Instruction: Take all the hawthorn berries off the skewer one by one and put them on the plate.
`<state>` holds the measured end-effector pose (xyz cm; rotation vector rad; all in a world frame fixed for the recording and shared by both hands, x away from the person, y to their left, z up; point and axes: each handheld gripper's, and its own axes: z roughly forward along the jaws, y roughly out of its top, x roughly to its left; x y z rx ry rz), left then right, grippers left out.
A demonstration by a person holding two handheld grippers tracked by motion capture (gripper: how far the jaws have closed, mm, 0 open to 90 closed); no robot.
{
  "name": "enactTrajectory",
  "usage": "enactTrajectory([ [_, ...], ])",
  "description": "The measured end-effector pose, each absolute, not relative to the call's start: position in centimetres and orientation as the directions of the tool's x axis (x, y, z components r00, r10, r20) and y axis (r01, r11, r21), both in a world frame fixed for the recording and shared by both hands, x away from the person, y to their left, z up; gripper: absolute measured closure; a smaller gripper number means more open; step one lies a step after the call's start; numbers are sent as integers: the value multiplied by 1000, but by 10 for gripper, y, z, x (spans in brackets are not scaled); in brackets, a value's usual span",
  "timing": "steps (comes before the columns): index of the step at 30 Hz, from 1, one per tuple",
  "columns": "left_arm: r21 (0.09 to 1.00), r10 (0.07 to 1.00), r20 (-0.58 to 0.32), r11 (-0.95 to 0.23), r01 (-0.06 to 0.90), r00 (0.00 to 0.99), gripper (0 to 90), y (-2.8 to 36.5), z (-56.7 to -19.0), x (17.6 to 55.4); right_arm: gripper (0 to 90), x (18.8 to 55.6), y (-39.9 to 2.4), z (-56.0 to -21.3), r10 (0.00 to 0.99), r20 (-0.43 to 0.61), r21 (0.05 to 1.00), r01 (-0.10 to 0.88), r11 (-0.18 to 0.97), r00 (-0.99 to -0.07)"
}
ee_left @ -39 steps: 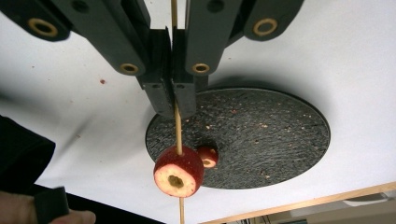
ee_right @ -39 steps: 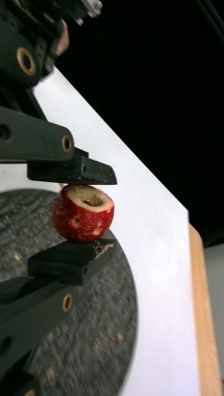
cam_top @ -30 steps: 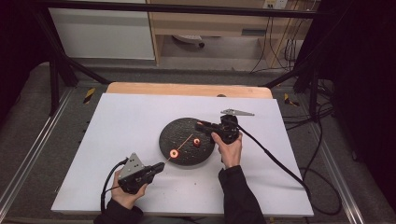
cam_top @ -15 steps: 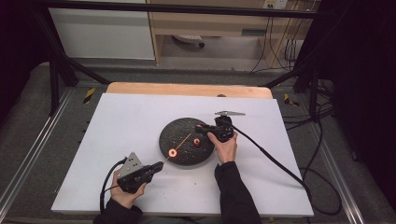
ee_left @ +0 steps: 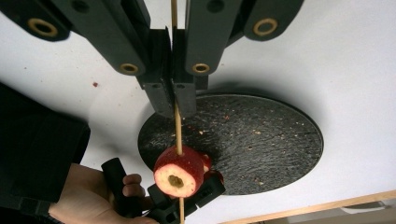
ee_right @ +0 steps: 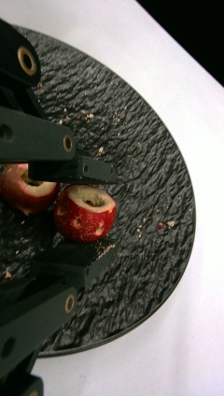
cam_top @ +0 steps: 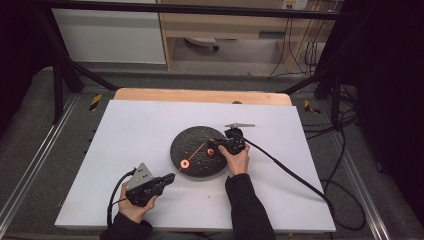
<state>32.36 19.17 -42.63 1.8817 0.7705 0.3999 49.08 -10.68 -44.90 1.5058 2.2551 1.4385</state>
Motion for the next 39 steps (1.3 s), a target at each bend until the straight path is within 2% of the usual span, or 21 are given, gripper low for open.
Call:
enactTrajectory([
  [4,903,669,-66,-276,330,740,879,191,-426,323,612,491,-106,-452,762,393,723,684,90,-515],
  [9,903,670,-66,-275,330,739,879,192,-426,323,533,488,-107,-446,765,371,746,660,93,-527],
  [13,902,672,-65,-277,331,738,879,192,-426,324,416,480,-111,-432,753,362,780,621,78,-550],
  [14,903,672,-64,-276,330,738,879,192,-426,324,416,480,-111,-432,753,362,780,621,78,-550],
  [16,902,672,-63,-277,330,738,879,191,-426,324,345,476,-112,-427,748,359,790,609,75,-558],
  [17,903,672,-63,-277,329,738,879,191,-426,323,275,471,-113,-421,740,356,797,599,79,-571],
  [18,903,672,-62,-278,329,738,879,191,-426,324,275,471,-113,-421,740,356,797,599,79,-571],
  [21,902,673,-61,-278,329,737,879,191,-426,324,169,460,-114,-412,718,356,808,583,86,-598],
  [26,902,673,-59,-280,328,737,879,191,-426,323,82,449,-113,-410,696,360,809,579,99,-622],
  [39,903,680,-59,-277,330,731,879,192,-426,324,30,412,-102,-416,626,401,826,560,69,-669],
])
